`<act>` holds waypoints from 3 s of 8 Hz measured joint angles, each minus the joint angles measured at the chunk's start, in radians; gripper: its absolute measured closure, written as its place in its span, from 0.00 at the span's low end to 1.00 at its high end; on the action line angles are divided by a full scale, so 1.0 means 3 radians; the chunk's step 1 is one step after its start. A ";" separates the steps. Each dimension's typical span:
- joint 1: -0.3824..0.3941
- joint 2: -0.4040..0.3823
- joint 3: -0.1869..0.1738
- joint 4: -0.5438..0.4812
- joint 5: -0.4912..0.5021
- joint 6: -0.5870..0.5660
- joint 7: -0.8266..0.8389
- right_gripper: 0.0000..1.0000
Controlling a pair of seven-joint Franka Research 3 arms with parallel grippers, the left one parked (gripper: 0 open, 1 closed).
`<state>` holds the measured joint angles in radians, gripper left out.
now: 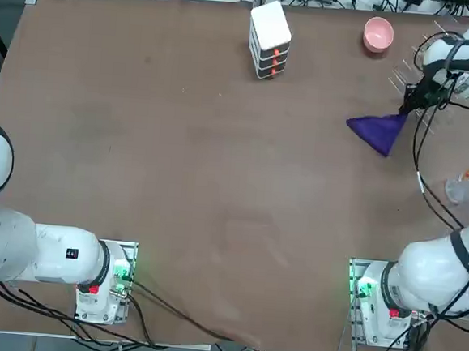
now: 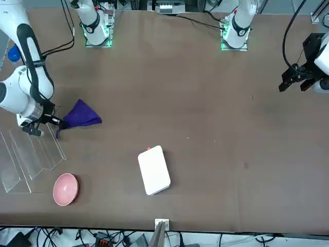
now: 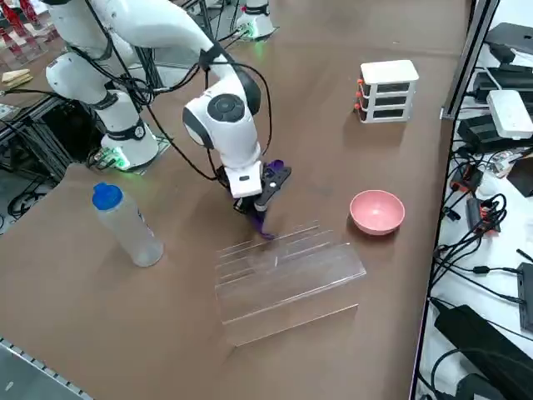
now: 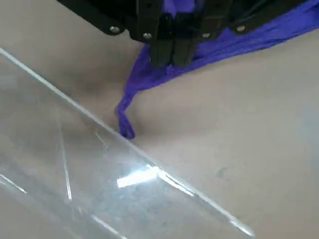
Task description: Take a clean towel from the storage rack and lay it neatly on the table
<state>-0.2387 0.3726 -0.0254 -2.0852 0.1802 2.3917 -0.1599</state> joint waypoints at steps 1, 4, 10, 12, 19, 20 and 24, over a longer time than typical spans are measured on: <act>0.0018 -0.0132 0.0011 0.0037 0.0000 -0.0245 0.0010 0.99; 0.0173 -0.0444 0.0035 0.0061 0.0000 -0.1134 0.0227 0.99; 0.0691 -0.0623 0.0082 -0.0417 0.0002 -0.1563 0.0282 0.99; 0.0891 -0.0758 0.0090 -0.0594 0.0067 -0.1567 0.0293 0.99; 0.1231 -0.0896 0.0069 -0.0690 0.0278 -0.1289 0.0521 0.13; 0.1214 -0.0934 0.0046 -0.0658 0.0277 -0.1121 0.0581 0.00; 0.1198 -0.0681 0.0029 -0.0645 -0.0305 -0.0350 0.1661 0.04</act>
<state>0.1206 0.1683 -0.0167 -2.2787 0.0888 2.2867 0.3385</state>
